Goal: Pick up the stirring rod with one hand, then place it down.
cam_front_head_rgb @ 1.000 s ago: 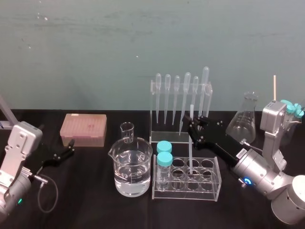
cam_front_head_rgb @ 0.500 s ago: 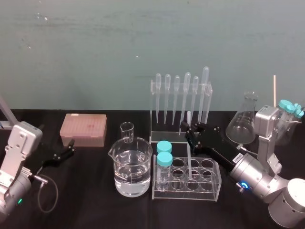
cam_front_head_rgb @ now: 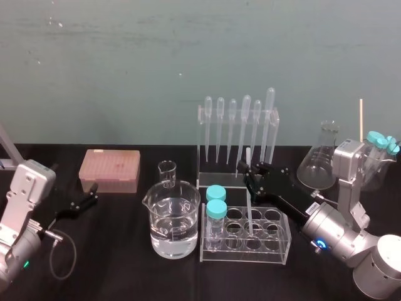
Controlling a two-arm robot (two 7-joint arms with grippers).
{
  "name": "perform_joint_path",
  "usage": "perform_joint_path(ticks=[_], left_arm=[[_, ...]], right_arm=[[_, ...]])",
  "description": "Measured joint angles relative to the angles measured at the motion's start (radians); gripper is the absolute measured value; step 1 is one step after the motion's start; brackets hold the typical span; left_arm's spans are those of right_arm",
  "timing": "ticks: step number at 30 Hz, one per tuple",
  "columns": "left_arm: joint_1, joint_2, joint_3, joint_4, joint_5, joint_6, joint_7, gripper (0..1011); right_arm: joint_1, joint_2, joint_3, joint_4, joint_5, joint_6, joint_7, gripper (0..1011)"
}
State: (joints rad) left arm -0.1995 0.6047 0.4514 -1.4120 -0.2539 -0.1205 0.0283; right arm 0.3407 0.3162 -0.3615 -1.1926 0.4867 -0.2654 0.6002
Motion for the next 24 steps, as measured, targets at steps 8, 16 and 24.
perform_joint_path(ticks=[8,16,24], left_arm=[[0.000,0.000,0.000,0.000,0.000,0.000,0.000,1000],[0.000,0.000,0.000,0.000,0.000,0.000,0.000,1000],[0.000,0.000,0.000,0.000,0.000,0.000,0.000,1000]], right_arm=[[0.000,0.000,0.001,0.000,0.001,-0.001,0.000,242],[0.000,0.000,0.001,-0.001,0.002,-0.002,0.000,488],[0.000,0.000,0.001,-0.001,0.003,-0.002,0.000,769]])
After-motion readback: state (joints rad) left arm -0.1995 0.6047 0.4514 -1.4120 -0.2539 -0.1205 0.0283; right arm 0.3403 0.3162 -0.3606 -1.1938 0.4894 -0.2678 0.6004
